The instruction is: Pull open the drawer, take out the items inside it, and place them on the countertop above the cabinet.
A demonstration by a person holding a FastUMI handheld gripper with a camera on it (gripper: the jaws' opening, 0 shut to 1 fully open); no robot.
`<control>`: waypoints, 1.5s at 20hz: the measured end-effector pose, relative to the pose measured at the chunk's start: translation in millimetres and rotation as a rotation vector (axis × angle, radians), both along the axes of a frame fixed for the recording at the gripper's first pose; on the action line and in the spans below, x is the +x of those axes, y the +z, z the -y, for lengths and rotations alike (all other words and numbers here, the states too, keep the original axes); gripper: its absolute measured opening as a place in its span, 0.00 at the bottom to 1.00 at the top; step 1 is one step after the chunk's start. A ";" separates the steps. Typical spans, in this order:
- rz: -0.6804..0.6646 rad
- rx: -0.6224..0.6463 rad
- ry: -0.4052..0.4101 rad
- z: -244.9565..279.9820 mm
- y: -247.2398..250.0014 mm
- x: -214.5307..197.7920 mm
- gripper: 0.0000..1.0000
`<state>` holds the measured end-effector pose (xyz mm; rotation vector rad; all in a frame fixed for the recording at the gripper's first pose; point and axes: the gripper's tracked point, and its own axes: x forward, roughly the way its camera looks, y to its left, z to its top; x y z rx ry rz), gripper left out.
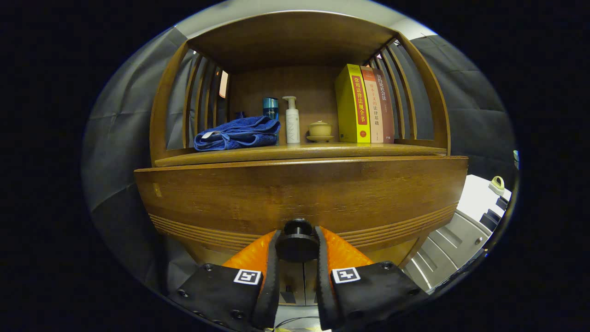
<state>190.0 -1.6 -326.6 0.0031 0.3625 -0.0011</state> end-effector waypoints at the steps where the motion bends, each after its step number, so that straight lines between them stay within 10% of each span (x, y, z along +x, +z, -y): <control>1: -0.004 -0.002 0.002 -0.3 0.3 -6.4 0.43; 30: -0.090 0.049 0.002 4.3 -2.4 -113.2 0.53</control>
